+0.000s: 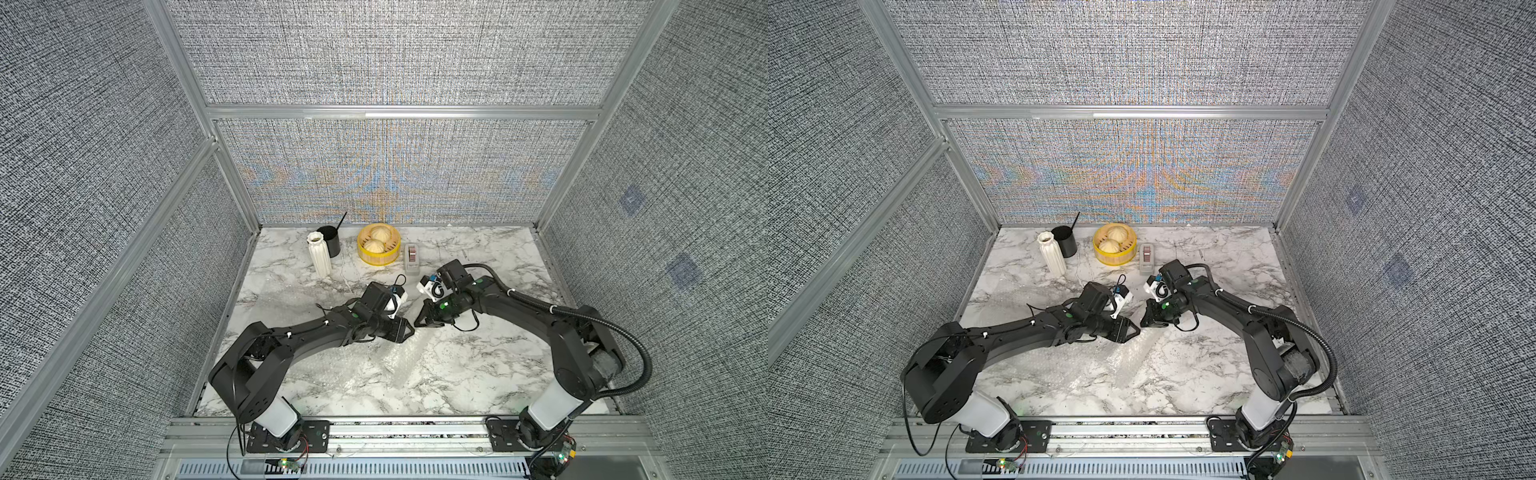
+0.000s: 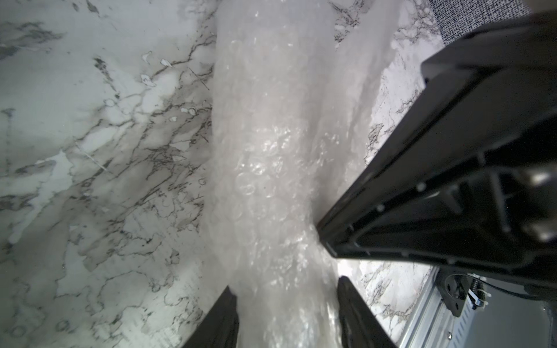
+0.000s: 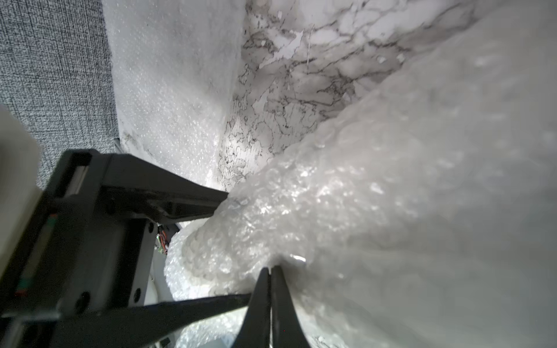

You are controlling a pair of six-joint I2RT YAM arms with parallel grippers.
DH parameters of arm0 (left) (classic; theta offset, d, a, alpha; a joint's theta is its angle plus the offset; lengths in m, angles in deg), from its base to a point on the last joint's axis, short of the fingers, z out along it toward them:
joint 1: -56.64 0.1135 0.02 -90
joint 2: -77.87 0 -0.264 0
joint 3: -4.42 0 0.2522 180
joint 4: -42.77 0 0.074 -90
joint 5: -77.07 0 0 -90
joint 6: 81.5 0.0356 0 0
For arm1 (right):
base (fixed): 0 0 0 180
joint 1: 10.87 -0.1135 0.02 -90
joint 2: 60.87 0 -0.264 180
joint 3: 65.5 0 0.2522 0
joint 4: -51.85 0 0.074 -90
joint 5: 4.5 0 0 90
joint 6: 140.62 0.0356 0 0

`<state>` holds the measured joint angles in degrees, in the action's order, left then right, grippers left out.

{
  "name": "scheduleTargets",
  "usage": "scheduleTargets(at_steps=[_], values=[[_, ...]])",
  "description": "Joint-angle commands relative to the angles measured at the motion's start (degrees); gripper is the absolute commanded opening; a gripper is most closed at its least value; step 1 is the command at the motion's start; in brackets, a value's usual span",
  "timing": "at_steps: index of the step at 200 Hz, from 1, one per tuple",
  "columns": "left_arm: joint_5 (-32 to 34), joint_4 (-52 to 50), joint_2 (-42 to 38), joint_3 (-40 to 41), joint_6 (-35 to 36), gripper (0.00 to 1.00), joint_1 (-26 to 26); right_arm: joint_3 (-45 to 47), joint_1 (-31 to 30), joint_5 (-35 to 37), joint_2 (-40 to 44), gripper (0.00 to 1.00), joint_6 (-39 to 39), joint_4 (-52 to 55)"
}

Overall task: Wrap vases in bubble wrap
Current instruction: Stick the tape on the bubble wrap.

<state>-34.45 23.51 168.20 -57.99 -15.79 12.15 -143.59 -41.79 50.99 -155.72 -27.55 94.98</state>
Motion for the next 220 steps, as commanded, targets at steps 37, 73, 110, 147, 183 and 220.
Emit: scheduleTargets(at_steps=[37,73,110,147,183,220], values=[[3.15,-9.95,0.99,0.87,0.5,0.49,-0.07,-3.52,0.85,0.32,-3.79,0.04,2.19,-1.97],[3.24,-10.18,0.84,1.1,0.32,0.49,-0.07,-3.07,1.0,3.92,-7.71,0.03,2.27,-4.67],[4.98,-11.65,-1.12,0.67,-0.13,0.64,-0.07,-1.67,0.97,4.92,-7.3,0.02,0.37,-3.49],[8.41,-11.47,-6.43,-0.1,-3.62,0.78,-0.06,-1.43,0.68,4.23,-6.49,0.02,-0.67,-3.59],[6.49,-10.53,-7.62,1.61,-2.24,0.9,-0.61,-1.56,0.66,4.21,-5.83,0.02,-0.74,-4.47],[3.83,-11.52,-4.88,0.49,1.9,0.95,-0.65,-3.42,0.68,3.92,-4.51,0.02,-1.36,-3.81]])
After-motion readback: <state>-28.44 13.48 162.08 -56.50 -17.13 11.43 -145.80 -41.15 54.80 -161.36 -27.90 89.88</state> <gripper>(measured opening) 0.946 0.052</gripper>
